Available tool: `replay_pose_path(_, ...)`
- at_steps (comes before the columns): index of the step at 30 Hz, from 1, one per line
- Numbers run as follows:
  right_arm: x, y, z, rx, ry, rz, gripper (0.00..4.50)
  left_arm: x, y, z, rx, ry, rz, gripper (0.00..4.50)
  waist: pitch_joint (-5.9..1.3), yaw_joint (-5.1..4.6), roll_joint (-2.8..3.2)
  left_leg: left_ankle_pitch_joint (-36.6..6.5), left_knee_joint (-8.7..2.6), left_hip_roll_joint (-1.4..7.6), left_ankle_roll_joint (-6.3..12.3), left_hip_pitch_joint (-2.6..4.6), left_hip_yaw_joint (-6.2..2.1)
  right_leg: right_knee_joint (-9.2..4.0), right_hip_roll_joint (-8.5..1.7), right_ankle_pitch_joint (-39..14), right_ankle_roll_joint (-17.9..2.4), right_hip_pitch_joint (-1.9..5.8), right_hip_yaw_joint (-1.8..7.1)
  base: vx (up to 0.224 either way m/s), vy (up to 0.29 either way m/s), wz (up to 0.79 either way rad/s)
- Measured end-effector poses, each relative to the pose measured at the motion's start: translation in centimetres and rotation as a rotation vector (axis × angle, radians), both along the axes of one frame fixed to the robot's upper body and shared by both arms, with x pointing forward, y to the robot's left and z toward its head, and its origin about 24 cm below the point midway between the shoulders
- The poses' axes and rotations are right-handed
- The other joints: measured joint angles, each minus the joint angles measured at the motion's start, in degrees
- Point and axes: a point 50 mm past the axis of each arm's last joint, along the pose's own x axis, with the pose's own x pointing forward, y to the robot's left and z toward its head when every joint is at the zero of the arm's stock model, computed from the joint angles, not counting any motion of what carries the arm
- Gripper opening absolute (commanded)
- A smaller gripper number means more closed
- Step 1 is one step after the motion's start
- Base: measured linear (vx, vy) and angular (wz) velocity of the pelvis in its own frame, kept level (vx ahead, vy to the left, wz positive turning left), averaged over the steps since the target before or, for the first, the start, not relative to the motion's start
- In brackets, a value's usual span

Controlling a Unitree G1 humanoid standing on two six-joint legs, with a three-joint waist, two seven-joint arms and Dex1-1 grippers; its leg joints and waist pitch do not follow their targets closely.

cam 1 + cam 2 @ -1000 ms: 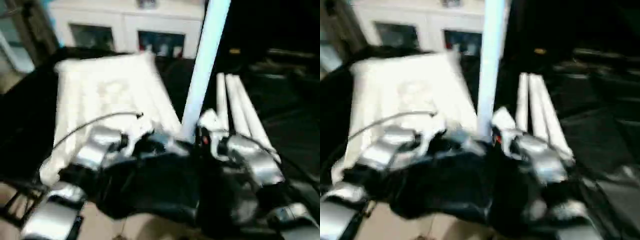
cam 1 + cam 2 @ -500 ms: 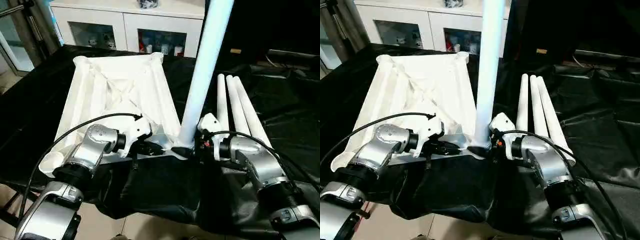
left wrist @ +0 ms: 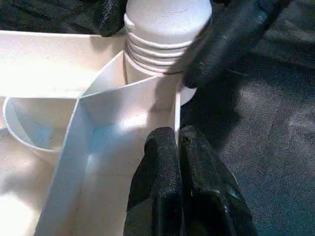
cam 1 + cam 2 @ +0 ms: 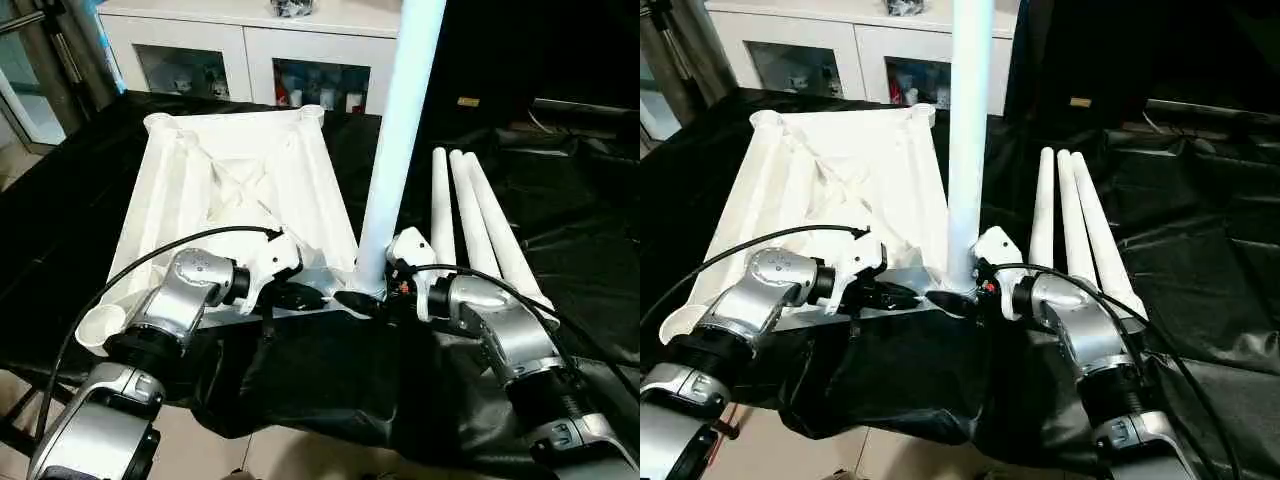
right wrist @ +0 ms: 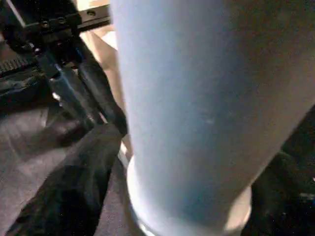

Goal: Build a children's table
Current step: Rotate leg to tighten

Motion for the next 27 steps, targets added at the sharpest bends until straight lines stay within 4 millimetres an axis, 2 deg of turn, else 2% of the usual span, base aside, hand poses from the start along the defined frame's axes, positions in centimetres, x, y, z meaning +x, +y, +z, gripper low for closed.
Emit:
replay_pose_path(7,0.0,-0.1,-0.1,-0.006,-0.013,-0.019,2.81,0.0,-0.1,0.0,-0.002,0.000,0.002,0.00,0.00,0.02,0.00,0.0,0.00,0.00,0.00,0.00,0.00,0.01,0.00,0.0,0.0,0.00,0.00,0.000,0.000,0.00)
replay_pose_path(12,0.0,-0.1,-0.4,0.003,-0.023,-0.058,2.70,0.1,-0.3,-0.1,-0.003,-0.006,0.025,0.00,-0.01,0.01,-0.01,0.0,0.01,0.00,0.00,0.07,0.00,0.01,0.00,0.0,0.0,0.06,0.01,0.000,0.000,0.00)
replay_pose_path(16,1.1,0.6,-0.8,0.022,-0.033,-0.252,2.69,0.7,-1.1,-0.5,-0.014,-0.032,0.140,0.00,-0.01,-0.55,-0.01,0.0,0.02,-0.04,-0.02,0.29,0.00,-0.01,-0.01,-0.1,0.1,0.19,0.01,0.000,0.000,0.00)
replay_pose_path(20,3.0,1.6,-1.1,0.056,-0.007,-0.540,2.69,1.7,-3.0,-0.8,-0.030,-0.037,0.290,0.00,-0.01,-1.34,-0.01,0.0,0.02,-0.11,-0.02,0.36,-0.08,-0.06,-0.02,-0.1,0.2,0.23,0.00,0.000,0.000,0.00)
replay_pose_path(26,4.1,2.2,-1.1,0.047,-0.011,-0.659,2.69,2.1,-4.5,-0.8,-0.037,-0.049,0.370,0.00,-0.04,-1.35,0.04,0.0,0.02,-0.16,-0.02,0.31,-0.14,-0.08,-0.02,-0.1,0.2,0.26,0.00,0.000,0.000,0.00)
replay_pose_path(27,4.2,2.2,-1.1,0.047,-0.016,-0.659,3.04,2.1,-4.5,-0.8,-0.037,-0.051,0.371,0.00,-0.04,-1.34,0.04,0.0,0.02,-0.16,-0.02,0.31,-0.14,-0.07,-0.02,-0.1,0.1,0.26,0.00,0.000,0.000,0.00)
